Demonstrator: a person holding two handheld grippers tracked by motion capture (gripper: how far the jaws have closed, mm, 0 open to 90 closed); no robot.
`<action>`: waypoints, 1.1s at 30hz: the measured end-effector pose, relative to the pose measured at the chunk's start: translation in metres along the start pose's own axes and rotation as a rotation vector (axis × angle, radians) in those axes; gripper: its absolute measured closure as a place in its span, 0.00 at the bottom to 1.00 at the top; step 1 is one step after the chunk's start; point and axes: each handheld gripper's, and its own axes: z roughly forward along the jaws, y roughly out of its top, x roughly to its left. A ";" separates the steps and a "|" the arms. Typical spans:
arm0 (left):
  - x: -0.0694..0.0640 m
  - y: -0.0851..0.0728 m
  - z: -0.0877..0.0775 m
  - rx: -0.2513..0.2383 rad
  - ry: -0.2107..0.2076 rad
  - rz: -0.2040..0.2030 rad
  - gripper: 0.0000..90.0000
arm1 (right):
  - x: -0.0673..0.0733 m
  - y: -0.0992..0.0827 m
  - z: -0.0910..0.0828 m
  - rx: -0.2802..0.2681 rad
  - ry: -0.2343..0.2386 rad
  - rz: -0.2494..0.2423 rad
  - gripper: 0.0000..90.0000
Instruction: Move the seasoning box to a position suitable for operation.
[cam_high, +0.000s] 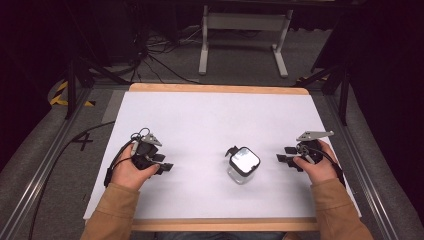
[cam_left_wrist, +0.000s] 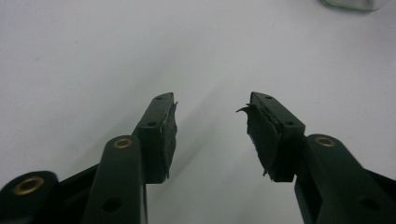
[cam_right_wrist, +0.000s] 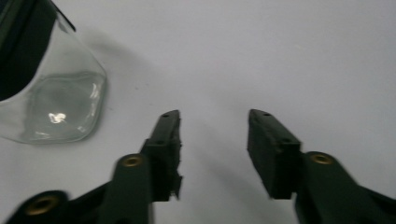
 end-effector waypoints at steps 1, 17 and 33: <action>-0.001 0.001 -0.001 -0.003 -0.004 0.008 0.61 | 0.003 0.001 0.001 0.001 0.012 -0.008 0.75; -0.014 0.004 -0.006 -0.004 -0.035 0.037 0.68 | 0.036 0.014 0.029 -0.024 0.138 -0.098 0.99; -0.016 0.007 -0.004 -0.007 -0.043 0.046 0.64 | 0.052 0.010 0.045 0.051 0.211 -0.144 0.99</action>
